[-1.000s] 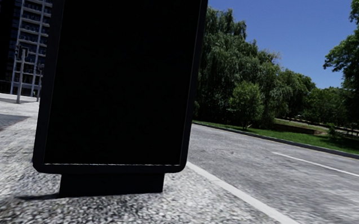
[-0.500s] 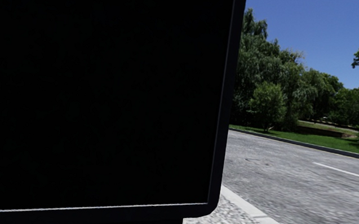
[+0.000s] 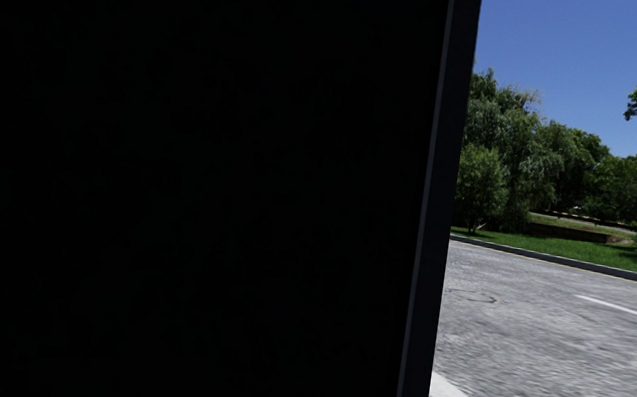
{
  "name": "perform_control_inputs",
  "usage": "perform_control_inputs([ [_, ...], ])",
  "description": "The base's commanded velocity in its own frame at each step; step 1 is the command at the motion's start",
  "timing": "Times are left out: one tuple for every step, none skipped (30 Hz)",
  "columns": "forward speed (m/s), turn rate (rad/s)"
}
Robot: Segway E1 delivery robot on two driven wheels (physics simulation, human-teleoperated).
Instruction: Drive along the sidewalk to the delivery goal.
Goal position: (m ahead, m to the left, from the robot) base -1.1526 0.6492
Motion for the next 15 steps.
perform_control_inputs([
  [0.17,0.00],
  [0.16,0.00],
  [0.15,0.00],
  [0.15,0.00],
  [0.15,0.00],
  [0.14,0.00],
  [0.14,0.00],
  [0.14,0.00],
  [0.14,0.00],
  [0.14,0.00],
  [0.14,0.00],
  [0.14,0.00],
  [0.14,0.00],
  [0.14,0.00],
  [0.14,0.00],
])
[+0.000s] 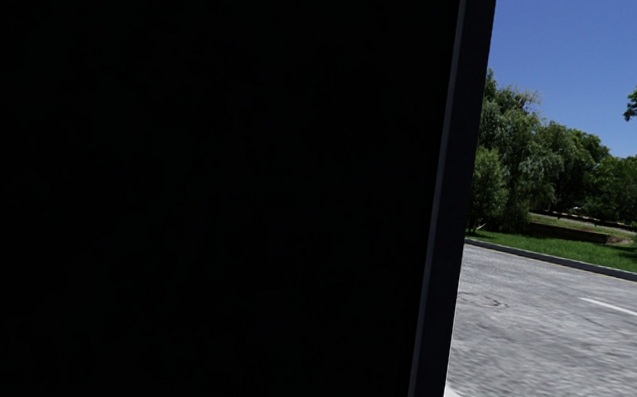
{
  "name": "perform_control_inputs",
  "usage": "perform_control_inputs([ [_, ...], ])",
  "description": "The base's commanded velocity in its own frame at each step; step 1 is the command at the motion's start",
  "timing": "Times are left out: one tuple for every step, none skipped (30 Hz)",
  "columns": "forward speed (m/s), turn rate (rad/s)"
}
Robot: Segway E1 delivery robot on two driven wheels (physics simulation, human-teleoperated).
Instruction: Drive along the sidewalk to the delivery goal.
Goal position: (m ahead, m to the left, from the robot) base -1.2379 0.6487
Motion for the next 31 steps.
perform_control_inputs([
  [0.13,0.00],
  [0.00,0.00],
  [0.00,0.00],
  [0.00,0.00],
  [0.00,0.00],
  [0.00,0.00],
  [0.00,0.00],
  [0.00,0.00],
  [0.00,0.00],
  [0.00,0.00],
  [0.00,0.00],
  [0.00,0.00],
  [0.00,0.00],
  [0.00,0.00],
  [0.00,0.00],
  [0.00,0.00],
  [0.00,0.00],
  [0.00,0.00],
  [0.00,0.00],
  [0.00,0.00],
  [0.00,0.00],
  [0.00,0.00],
  [0.00,0.00],
  [0.00,0.00],
  [0.00,0.00],
  [0.00,0.00],
  [0.00,0.00],
  [0.00,0.00],
  [0.00,0.00],
  [0.00,0.00],
  [0.00,0.00],
])
